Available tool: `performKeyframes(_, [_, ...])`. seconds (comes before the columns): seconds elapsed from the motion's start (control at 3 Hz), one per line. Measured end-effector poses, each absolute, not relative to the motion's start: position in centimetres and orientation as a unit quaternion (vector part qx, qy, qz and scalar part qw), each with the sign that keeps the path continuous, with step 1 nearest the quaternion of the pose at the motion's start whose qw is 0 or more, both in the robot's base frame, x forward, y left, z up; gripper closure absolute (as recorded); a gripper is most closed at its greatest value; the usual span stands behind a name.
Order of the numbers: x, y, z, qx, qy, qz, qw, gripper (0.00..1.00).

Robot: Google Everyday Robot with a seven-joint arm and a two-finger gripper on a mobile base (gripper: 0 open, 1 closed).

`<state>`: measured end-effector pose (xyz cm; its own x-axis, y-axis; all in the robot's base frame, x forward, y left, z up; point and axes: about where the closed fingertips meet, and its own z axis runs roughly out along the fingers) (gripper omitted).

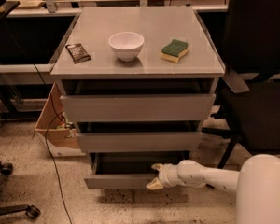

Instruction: Close bottom drawer

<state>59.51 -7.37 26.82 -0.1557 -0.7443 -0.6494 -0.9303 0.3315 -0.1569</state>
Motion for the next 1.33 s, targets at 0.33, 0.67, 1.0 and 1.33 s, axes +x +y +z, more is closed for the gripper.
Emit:
performKeyframes(0.33, [54.7, -7.1, 25.5, -0.544, 0.756, 0.171, 0.32, 0.71])
performKeyframes(0.67, [52.5, -7.3, 23.6, -0.534, 0.757, 0.189, 0.326, 0.94])
performKeyframes(1.0, [52.3, -7.3, 23.5, -0.533, 0.758, 0.189, 0.326, 1.0])
performKeyframes(1.33, [53.3, -7.3, 22.2, -0.524, 0.756, 0.191, 0.343, 1.0])
